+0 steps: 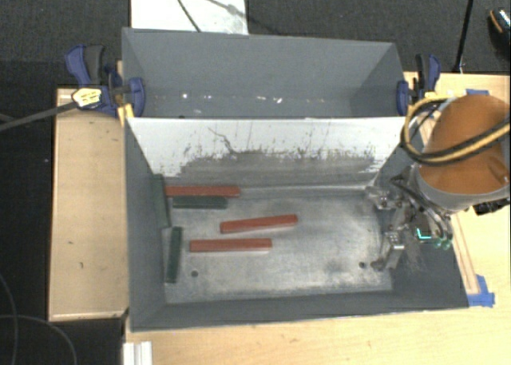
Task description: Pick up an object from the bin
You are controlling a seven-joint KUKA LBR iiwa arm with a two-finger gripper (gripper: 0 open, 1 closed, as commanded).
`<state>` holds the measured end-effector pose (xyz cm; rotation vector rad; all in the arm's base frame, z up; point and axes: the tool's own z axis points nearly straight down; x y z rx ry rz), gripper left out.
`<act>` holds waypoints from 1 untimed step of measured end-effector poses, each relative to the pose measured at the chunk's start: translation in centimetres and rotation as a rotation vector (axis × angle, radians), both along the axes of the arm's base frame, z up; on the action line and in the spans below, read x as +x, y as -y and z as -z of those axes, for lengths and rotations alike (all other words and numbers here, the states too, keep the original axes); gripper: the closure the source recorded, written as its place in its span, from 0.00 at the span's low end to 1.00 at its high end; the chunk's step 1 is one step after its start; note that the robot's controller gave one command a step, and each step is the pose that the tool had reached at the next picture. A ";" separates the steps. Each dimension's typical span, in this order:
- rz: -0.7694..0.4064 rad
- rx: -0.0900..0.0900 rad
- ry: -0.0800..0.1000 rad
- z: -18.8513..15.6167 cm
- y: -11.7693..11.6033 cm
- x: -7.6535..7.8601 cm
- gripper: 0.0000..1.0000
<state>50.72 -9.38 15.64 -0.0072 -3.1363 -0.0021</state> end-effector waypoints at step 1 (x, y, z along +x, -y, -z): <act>-0.115 0.002 0.010 4.5 -6.1 6.3 0.00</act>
Offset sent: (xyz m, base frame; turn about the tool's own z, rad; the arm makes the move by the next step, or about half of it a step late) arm 0.0612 0.0569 -0.0440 -0.1068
